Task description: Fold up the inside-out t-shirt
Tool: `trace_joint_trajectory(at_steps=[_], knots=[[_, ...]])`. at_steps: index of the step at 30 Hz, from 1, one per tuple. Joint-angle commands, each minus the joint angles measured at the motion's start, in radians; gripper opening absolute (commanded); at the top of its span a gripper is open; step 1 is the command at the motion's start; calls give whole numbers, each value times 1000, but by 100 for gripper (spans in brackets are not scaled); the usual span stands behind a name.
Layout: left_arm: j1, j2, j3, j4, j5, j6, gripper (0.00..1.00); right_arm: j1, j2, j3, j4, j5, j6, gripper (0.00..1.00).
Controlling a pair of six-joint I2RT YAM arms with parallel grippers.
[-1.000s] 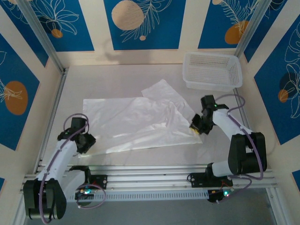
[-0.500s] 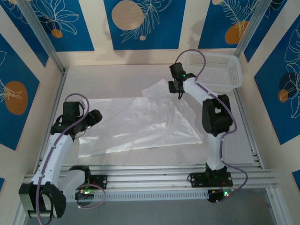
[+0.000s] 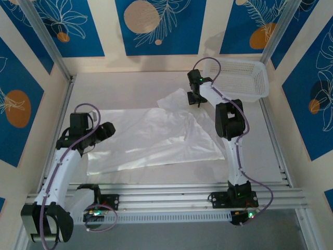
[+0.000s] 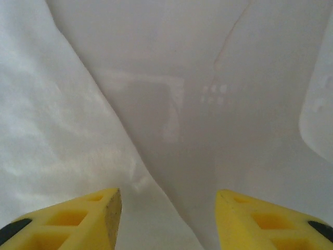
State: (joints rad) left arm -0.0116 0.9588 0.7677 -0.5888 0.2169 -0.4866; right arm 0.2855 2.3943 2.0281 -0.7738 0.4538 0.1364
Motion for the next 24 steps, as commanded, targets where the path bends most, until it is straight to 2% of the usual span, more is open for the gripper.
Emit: trace_joint_trajectory(at_steps=[1,8,16,20,24], knots=[[-7,-2,-2,7,16,26,74,8,50,59,-100,-50,-19,50],[-7,-12,-18,15,13,12,74,5,57,56,-140,-92,-7,39],[-7,-15,-9,0,-10,10,74,1,28,57,-140,-108,2,11],[-5,62,79,-17,-146,-26,75,3,-54,38,-105,-104,3,1],[14,316,294,-115,-287,-26,72,4,-155,-34,-50,-126,33,0]])
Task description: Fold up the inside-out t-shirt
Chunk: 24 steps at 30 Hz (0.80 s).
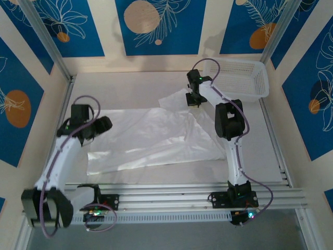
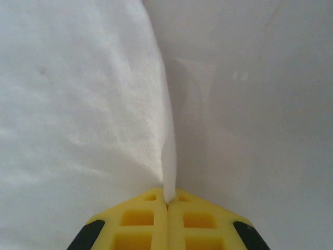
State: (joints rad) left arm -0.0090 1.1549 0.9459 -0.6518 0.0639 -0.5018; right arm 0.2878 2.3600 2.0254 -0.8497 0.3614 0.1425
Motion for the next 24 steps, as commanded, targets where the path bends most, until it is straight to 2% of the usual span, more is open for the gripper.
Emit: trace_joint_trajectory(at_steps=[1,5,8,11,15,21,24], knots=[[22,185,162,-56,-155,-10,71,1,-146,-65,50,-44,35,0],[93,383,268,7,-151,-14,67,1,-214,-160,104,-79,68,0],[152,538,356,29,-101,-6,64,1,-238,-190,110,-100,84,0],[189,680,463,17,-49,19,57,0,-249,-195,98,-137,100,0],[218,827,583,12,-36,13,47,1,-257,-206,95,-183,117,0],[228,1011,778,-67,-31,39,46,-1,-254,-195,74,-195,113,0],[227,1056,820,-84,-22,44,46,-4,-262,-199,70,-194,107,0]])
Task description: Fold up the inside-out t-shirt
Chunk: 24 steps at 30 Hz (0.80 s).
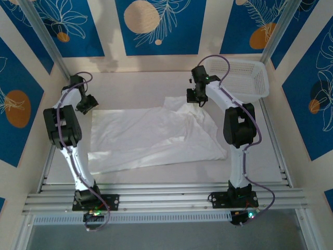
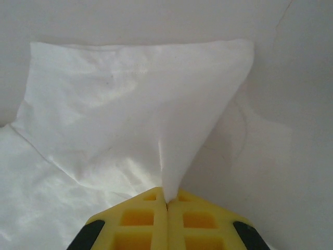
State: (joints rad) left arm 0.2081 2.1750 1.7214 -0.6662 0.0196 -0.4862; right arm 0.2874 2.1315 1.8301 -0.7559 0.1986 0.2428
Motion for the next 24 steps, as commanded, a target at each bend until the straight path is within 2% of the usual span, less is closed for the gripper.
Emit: trace_joint_trajectory(at_steps=[1,7,10,17,21,24], knots=[[10,43,47,-70,32,31,46,-4,-38,-7,-25,-29,5,0],[8,55,26,-82,36,30,43,-13,-46,-22,-19,-28,12,0],[5,74,32,-87,47,43,38,-13,-42,-19,-18,-31,11,0],[-2,107,60,-118,27,75,18,-12,-36,-21,-13,-33,22,0],[-1,92,76,-126,-1,79,0,-27,-38,-31,0,-43,44,0],[3,60,90,-139,-31,89,0,-73,-53,-63,25,-58,83,0]])
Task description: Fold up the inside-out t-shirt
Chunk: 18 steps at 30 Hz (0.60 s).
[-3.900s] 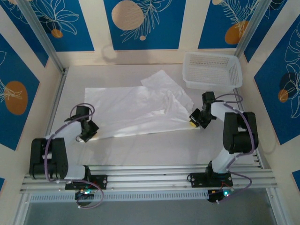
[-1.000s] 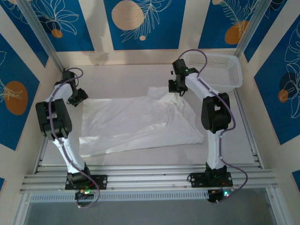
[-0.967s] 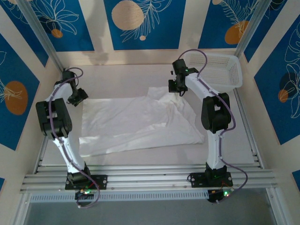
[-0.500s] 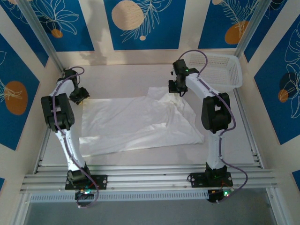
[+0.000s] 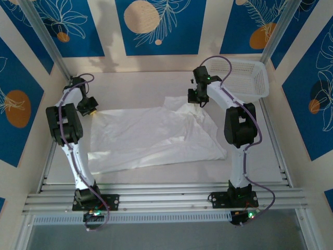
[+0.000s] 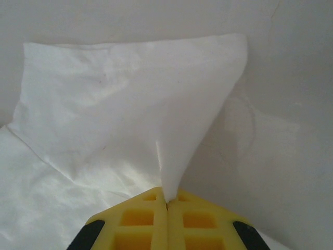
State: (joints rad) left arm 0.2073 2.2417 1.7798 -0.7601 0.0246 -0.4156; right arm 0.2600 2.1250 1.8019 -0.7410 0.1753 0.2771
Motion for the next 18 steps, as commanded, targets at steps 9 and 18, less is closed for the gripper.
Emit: trace_joint_trajectory(at_steps=[9,18], knots=[[2,-165,-175,54,-2,-62,0,-91,-20,-41,8,-75,39,0],[23,-358,-262,39,38,-72,0,-95,-100,-44,-20,-107,29,0]])
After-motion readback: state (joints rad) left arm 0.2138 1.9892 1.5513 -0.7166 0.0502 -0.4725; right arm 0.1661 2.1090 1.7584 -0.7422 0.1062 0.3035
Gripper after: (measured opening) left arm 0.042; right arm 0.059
